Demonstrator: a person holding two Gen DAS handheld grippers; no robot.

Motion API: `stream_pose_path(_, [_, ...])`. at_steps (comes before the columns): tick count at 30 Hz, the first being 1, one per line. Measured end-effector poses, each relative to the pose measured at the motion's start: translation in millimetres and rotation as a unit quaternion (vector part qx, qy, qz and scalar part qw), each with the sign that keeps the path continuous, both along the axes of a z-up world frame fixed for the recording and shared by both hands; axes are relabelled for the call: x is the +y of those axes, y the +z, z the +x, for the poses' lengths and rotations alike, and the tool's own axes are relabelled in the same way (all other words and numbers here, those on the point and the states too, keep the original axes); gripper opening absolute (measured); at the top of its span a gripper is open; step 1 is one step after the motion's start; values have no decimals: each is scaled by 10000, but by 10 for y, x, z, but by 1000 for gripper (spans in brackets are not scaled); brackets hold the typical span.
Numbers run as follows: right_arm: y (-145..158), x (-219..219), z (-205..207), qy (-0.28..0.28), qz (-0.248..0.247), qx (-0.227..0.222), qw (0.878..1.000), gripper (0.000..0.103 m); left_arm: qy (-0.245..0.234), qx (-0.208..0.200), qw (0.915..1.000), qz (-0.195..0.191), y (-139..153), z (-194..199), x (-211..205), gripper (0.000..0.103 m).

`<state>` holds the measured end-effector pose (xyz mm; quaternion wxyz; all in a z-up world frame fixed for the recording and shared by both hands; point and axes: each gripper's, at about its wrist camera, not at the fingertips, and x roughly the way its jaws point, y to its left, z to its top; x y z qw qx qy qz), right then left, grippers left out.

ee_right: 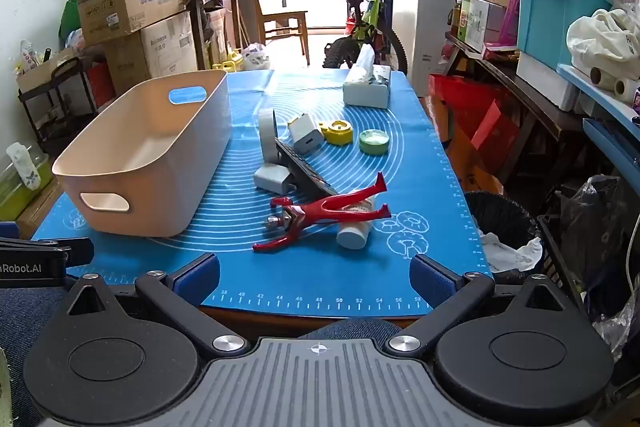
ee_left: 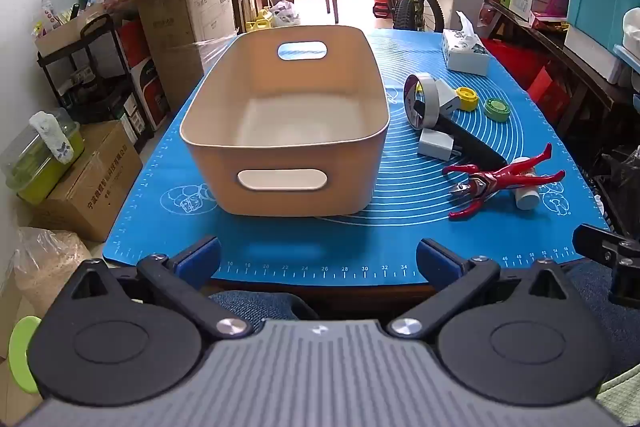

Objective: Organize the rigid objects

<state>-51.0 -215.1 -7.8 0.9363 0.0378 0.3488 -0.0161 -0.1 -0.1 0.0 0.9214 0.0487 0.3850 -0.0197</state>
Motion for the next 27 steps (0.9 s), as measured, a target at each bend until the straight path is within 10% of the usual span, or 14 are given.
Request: stream_pose_path(27, [-10,-2,10,6,45,34,10000,100,-17,1,10000,17,1,-5,0,102])
